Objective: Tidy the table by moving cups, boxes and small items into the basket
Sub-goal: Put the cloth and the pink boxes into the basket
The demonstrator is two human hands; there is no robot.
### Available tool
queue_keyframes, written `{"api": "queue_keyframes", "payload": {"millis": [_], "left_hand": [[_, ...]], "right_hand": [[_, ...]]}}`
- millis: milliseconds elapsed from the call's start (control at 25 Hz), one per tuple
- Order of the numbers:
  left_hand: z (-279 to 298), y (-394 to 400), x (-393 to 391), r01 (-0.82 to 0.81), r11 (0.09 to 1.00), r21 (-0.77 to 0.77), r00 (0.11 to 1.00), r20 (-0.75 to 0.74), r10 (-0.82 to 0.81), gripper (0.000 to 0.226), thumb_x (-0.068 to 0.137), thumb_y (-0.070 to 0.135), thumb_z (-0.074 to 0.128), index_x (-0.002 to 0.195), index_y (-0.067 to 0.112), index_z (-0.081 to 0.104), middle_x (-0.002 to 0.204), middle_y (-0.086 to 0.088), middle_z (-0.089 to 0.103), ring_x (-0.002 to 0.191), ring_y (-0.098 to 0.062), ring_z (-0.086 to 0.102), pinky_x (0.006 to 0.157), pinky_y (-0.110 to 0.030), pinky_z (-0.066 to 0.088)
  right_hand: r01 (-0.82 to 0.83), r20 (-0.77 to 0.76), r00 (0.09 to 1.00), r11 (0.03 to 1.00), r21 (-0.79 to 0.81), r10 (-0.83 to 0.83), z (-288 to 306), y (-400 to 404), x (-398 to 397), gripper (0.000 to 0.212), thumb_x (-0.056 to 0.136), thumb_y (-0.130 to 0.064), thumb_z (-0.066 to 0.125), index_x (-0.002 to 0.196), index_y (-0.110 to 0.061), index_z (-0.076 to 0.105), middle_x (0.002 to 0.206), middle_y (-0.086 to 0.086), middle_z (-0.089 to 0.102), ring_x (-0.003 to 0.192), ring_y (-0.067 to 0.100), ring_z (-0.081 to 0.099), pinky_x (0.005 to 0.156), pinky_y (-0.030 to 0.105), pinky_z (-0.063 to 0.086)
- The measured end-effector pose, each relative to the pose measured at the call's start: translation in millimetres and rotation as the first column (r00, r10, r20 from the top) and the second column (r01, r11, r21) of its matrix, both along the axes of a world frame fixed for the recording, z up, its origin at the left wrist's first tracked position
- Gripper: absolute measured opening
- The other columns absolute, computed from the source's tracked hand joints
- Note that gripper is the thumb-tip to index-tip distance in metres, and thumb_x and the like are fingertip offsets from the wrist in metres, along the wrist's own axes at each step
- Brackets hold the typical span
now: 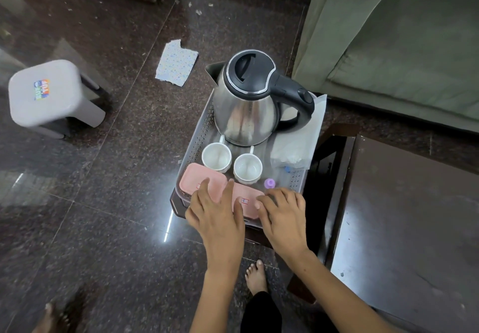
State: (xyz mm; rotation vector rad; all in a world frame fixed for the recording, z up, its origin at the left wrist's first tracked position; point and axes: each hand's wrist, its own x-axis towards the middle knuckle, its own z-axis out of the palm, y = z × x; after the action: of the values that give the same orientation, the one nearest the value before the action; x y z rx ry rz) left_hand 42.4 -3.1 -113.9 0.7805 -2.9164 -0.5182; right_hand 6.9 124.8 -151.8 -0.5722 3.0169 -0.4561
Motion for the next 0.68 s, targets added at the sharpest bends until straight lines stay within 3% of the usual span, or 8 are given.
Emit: {"api": "queue_keyframes", "payload": {"millis": [160,360,520,680], "left_hand": [[10.5,30.8,-4.5,0.067,0.997,0.036,0.997,-0.049,-0.065,0.036,0.089,0.032,0.043,0.122,0.025,0.057,0.136,-0.014,0.043,0.122,-0.033,0.037,0.097,-0.044,0.023],[19.4,126.3,-17.7,0.265,0.961,0.077,0.961,-0.103,-0.257,0.033,0.093,0.032,0.040,0.117,0.022,0.060,0.132,-0.013,0.049,0.119,-0.030,0.042,0.095,-0.042,0.027],[19.7,254.5,-20.1,0.510,0.849,0.136,0.859,-0.134,-0.494,0.034,0.094,0.033,0.040,0.113,0.018,0.064,0.128,-0.009,0.054,0.117,-0.025,0.045,0.097,-0.039,0.029],[19.8,410.5,4.6,0.703,0.675,0.223,0.709,-0.140,-0.692,0.032,0.093,0.032,0.039,0.108,0.017,0.064,0.122,-0.007,0.058,0.112,-0.025,0.051,0.094,-0.040,0.038]], "right_hand": [[0.018,0.010,1.000,0.987,-0.159,-0.017,11.4,18.7,-4.9,0.029,0.096,-0.035,0.038,0.104,-0.022,0.063,0.111,-0.004,0.062,0.109,0.019,0.053,0.092,0.032,0.033],[0.294,0.030,0.953,0.895,-0.334,-0.302,25.3,117.0,-1.0,0.030,0.097,-0.032,0.040,0.109,-0.018,0.063,0.118,-0.004,0.060,0.113,0.013,0.050,0.093,0.029,0.041],[0.497,0.073,0.862,0.809,-0.314,-0.501,19.8,253.0,25.3,0.030,0.098,-0.035,0.037,0.108,-0.019,0.061,0.116,-0.005,0.058,0.108,0.010,0.048,0.090,0.025,0.044],[0.666,0.061,0.740,0.718,-0.200,-0.670,22.0,414.8,75.5,0.033,0.097,-0.038,0.035,0.103,-0.019,0.061,0.115,-0.005,0.058,0.105,0.014,0.050,0.082,0.024,0.045]]}}
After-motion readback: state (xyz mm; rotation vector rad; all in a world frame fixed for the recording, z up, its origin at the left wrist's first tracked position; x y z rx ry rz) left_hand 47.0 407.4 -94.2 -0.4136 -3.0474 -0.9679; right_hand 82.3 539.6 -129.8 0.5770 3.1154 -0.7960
